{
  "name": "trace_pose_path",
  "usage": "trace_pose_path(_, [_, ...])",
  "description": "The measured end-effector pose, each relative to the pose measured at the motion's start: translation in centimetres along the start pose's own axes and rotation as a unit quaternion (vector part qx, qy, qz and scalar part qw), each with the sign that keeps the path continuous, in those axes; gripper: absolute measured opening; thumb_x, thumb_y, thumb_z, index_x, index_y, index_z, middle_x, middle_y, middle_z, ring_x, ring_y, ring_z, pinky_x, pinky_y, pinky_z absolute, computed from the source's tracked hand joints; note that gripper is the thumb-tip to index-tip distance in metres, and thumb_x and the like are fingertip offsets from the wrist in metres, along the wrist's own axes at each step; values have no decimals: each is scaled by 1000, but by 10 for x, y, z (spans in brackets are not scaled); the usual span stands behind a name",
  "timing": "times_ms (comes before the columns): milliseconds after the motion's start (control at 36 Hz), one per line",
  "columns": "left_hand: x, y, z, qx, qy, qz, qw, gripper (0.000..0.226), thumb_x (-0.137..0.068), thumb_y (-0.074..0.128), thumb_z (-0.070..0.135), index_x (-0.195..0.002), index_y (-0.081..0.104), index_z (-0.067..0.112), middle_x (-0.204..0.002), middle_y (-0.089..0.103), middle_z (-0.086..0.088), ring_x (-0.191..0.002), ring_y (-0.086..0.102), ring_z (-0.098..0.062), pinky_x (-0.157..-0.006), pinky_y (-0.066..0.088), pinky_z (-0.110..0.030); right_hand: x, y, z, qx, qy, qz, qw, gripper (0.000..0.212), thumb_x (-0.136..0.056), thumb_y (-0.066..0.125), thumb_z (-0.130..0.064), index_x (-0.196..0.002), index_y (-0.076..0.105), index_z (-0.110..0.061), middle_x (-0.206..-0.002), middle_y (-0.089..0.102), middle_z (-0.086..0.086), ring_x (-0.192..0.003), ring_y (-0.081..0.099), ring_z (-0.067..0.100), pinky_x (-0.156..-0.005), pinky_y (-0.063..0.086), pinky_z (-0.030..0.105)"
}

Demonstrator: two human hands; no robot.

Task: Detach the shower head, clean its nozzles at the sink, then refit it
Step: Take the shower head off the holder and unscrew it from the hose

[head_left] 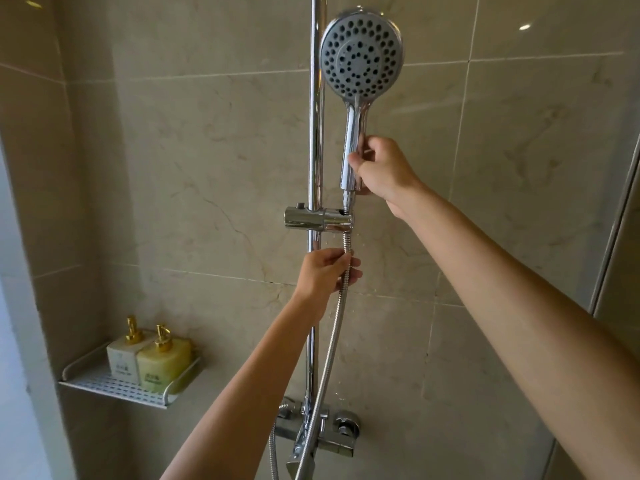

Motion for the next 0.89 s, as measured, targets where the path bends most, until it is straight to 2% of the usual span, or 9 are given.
trace_pose_path(83, [0, 3, -2, 1, -6, -7, 1000, 12, -98, 55, 4, -100, 67, 1, -89, 72, -11, -77, 71, -23, -81, 60, -36, 3, -4, 3, -1, 7, 7, 1000, 27, -99, 55, -18, -111, 55, 6, -88, 52, 6, -81, 50, 19, -81, 50, 42])
trace_pose_path(167, [1, 6, -2, 6, -14, -14, 1000, 14, -98, 56, 5, -104, 67, -2, -89, 71, -12, -75, 70, -23, -82, 59, -38, 5, -9, 6, -6, 21, 13, 1000, 26, -99, 52, -18, -113, 56, 3, -92, 54, 7, -84, 52, 20, -93, 53, 54])
trace_pose_path(306, [6, 17, -3, -10, -23, -37, 999, 22, -98, 56, 4, -114, 63, -10, -92, 71, -15, -77, 70, -25, -81, 61, -37, 9, -21, 17, -16, 56, 16, 998, 23, -97, 53, -22, -107, 55, -1, -92, 56, 7, -82, 56, 25, -89, 54, 63])
trace_pose_path(472, [19, 23, -20, -1, -41, -59, 997, 24, -97, 56, 3, -117, 60, -11, -97, 69, -20, -84, 69, -30, -85, 59, -43, 26, -24, 33, -20, 68, 4, 997, 24, -97, 53, -22, -107, 55, 0, -89, 54, 7, -79, 53, 23, -87, 55, 60])
trace_pose_path(611, [36, 16, -38, -17, -54, -71, 996, 23, -96, 58, 3, -115, 62, -10, -100, 71, -23, -84, 71, -30, -83, 62, -40, 50, -19, 46, -40, 82, -18, 996, 21, -98, 53, -18, -101, 53, 2, -84, 51, 6, -74, 48, 21, -75, 53, 46])
trace_pose_path(695, [50, 10, -49, -28, -68, -80, 994, 22, -95, 60, 3, -113, 64, -8, -103, 72, -25, -85, 72, -29, -81, 62, -38, 66, -13, 55, -58, 97, -36, 993, 15, -100, 53, -18, -99, 57, -3, -80, 50, 3, -71, 49, 17, -80, 57, 54])
trace_pose_path(806, [66, 1, -66, -58, -81, -74, 992, 22, -95, 59, 1, -114, 63, -7, -108, 71, -26, -88, 72, -31, -85, 61, -41, 90, -2, 66, -76, 122, -62, 988, 12, -101, 54, -19, -96, 62, -11, -97, 64, 24, -77, 57, 22, -87, 56, 58])
trace_pose_path(834, [71, -1, -70, -68, -84, -72, 992, 22, -94, 60, 1, -114, 63, -7, -108, 70, -26, -91, 72, -33, -87, 60, -44, 96, 0, 69, -82, 128, -66, 986, 13, -101, 54, -19, -98, 62, -9, -103, 65, 26, -79, 58, 23, -86, 56, 57])
trace_pose_path(889, [79, -5, -79, -89, -89, -72, 989, 21, -94, 60, 1, -113, 64, -8, -107, 71, -25, -95, 72, -35, -91, 58, -48, 108, 5, 76, -100, 139, -72, 983, 15, -101, 56, -19, -99, 61, -6, -96, 64, 22, -76, 56, 23, -79, 56, 51])
Point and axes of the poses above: each hand's wrist, its own x-axis away from the middle knuckle, its own y-axis out of the palm, z = x × y, the point moved 2 cm from there along -x, towards the middle knuckle
